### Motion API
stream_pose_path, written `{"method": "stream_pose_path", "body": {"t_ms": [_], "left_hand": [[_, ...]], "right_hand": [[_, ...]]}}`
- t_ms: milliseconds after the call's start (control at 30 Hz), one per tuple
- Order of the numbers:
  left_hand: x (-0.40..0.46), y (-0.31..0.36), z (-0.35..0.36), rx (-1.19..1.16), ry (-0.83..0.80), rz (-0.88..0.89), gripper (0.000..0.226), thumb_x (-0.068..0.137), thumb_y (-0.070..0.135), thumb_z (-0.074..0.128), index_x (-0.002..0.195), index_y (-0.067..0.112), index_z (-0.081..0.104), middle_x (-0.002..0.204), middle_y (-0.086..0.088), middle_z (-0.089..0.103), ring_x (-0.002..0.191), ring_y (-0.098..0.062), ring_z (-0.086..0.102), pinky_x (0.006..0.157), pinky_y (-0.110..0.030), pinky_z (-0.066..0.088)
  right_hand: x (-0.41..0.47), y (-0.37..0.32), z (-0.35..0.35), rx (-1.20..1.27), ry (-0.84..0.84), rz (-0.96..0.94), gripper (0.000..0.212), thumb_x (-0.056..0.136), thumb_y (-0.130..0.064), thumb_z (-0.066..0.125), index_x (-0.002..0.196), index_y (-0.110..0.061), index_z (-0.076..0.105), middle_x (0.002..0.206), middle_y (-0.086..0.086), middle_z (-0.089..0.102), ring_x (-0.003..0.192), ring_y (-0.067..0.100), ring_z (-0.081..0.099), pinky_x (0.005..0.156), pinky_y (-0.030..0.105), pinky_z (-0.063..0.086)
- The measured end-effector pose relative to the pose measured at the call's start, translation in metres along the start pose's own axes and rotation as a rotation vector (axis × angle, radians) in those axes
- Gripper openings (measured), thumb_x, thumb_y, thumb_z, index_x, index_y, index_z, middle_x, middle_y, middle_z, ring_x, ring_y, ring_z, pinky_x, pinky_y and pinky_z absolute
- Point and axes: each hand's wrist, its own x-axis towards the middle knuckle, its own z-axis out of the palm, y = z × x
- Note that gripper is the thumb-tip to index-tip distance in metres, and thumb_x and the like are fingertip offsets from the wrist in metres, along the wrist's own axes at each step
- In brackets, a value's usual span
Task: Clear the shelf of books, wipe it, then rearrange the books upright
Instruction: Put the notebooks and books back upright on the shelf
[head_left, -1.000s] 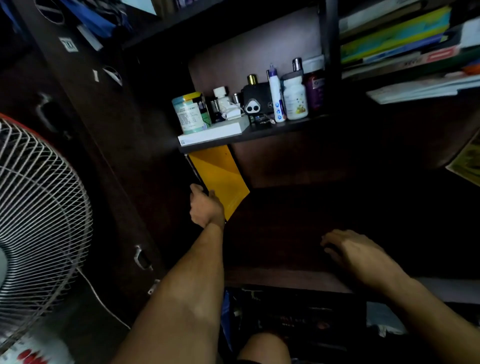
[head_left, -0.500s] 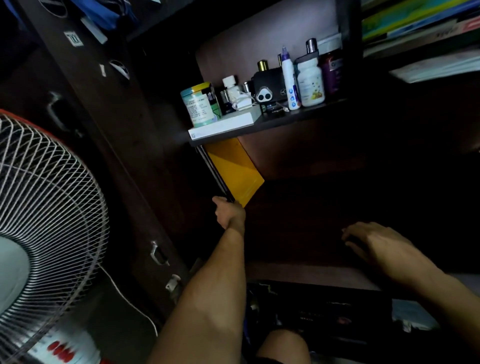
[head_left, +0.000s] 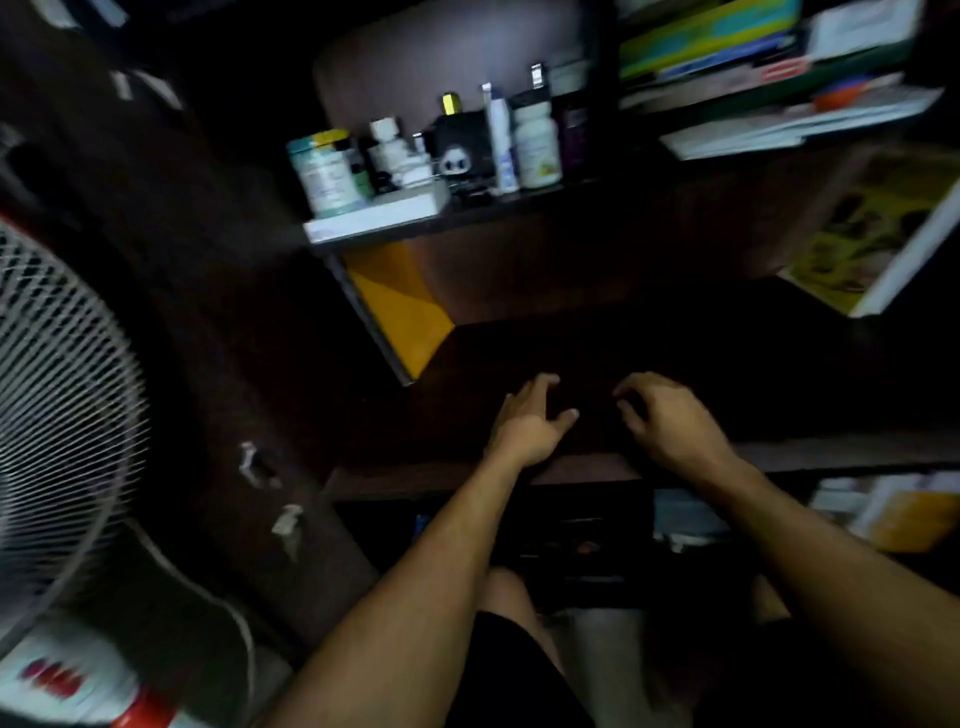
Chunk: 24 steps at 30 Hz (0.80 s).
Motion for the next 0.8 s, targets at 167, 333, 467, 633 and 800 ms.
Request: {"method": "stream_pose_path", "body": {"t_ms": [167,333,467,633,800], "left_hand": [[-0.058,0.097,0.067,0.068,-0.3,0.309,0.053,0.1,0.024,0.054,0.151,0.022,0.04,0.166,-0.008,0.02,0.155,-0.022,0.01,0.123,-0.038,0.0],[-0.132,0.223,0.133,-0.317,-0.6,0.533,0.068,0.08,0.006,0.053,0.146,0.019,0.045,0.147,-0.007,0.049,0.138,-0.021,0.046,0.112,-0.03,0.037],[-0.168,0.292,0.17,-0.429,-0.696,0.595,0.069,0.087,0.018,0.055,0.153,0.02,0.035,0.146,-0.002,0.048,0.134,-0.016,0.048,0.105,-0.021,0.037],[-0.186,0.325,0.208,-0.408,-0.657,0.466,0.08,0.084,0.071,0.051,0.151,0.029,0.035,0.152,-0.001,0.047,0.137,-0.019,0.047,0.114,-0.038,0.037],[-0.183,0.328,0.227,-0.35,-0.564,0.456,0.041,0.104,0.041,0.048,0.142,0.025,0.048,0.141,-0.001,0.043,0.129,-0.018,0.045,0.095,-0.026,0.033]], "right_hand": [[-0.118,0.019,-0.047,-0.067,-0.161,0.11,0.046,0.09,-0.011,0.062,0.135,-0.008,0.056,0.136,0.014,0.058,0.127,0.031,0.053,0.106,0.037,0.036],[-0.244,0.022,-0.15,-0.171,-0.044,0.344,0.041,0.086,-0.019,0.055,0.126,-0.011,0.056,0.124,0.013,0.061,0.111,0.034,0.058,0.091,0.039,0.045],[-0.3,0.032,-0.218,-0.521,-0.053,0.498,0.046,0.092,-0.04,0.054,0.135,-0.027,0.047,0.129,0.003,0.054,0.119,0.03,0.052,0.096,0.044,0.042],[-0.346,0.061,-0.257,-0.651,-0.026,0.899,0.073,0.088,-0.073,0.04,0.148,-0.032,0.03,0.153,0.004,0.036,0.141,0.03,0.033,0.111,0.055,0.033],[-0.382,0.085,-0.239,-0.595,-0.061,1.048,0.1,0.08,-0.079,0.052,0.154,-0.037,-0.002,0.167,0.008,-0.004,0.151,0.043,0.009,0.109,0.064,0.034]]}}
